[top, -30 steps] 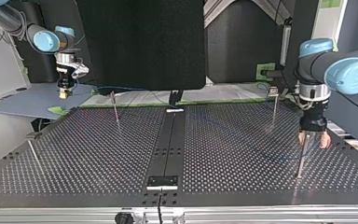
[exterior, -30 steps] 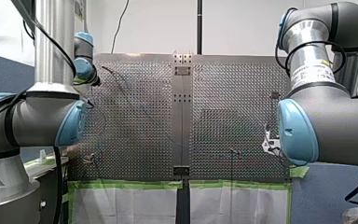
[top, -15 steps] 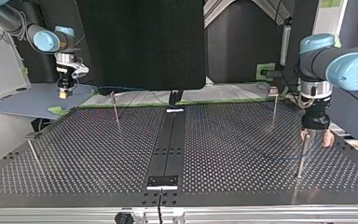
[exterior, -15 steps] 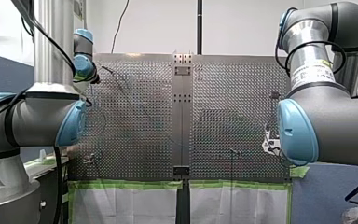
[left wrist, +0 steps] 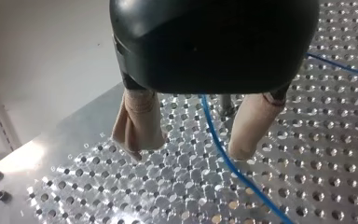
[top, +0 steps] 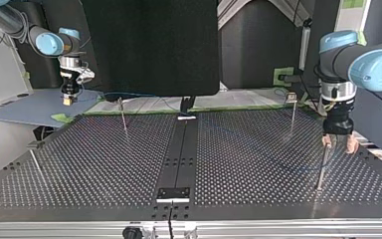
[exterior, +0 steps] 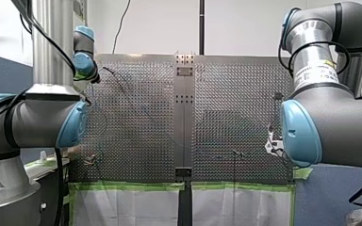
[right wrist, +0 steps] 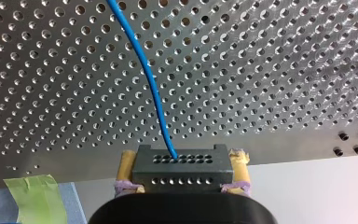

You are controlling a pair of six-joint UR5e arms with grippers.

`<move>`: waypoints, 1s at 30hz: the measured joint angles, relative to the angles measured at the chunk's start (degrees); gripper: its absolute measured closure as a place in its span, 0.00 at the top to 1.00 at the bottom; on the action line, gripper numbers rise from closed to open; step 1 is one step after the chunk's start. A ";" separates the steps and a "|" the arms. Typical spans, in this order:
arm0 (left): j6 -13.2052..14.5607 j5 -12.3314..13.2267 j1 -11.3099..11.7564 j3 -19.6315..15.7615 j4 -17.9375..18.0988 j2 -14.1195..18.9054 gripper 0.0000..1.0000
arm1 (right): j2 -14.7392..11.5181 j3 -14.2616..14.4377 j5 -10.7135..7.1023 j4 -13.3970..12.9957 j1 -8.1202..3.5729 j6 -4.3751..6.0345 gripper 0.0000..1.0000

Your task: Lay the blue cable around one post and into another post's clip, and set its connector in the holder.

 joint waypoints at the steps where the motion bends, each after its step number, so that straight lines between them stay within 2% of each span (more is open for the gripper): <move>1: -0.02 0.07 -0.06 -0.11 0.00 0.28 1.00 | 0.00 0.00 0.00 0.00 0.00 0.01 0.00; 12: 0.09 0.13 -0.66 -0.87 -0.79 2.58 1.00 | -0.01 0.00 0.00 -0.08 0.00 0.27 0.00; 21: 0.35 0.35 -1.19 -3.47 -1.04 5.77 1.00 | -0.01 0.01 0.00 -0.17 -0.01 0.72 0.00; 30: 3.65 2.08 -1.26 -1.84 -3.54 9.71 1.00 | -0.01 -0.01 0.00 -0.33 0.00 1.34 0.00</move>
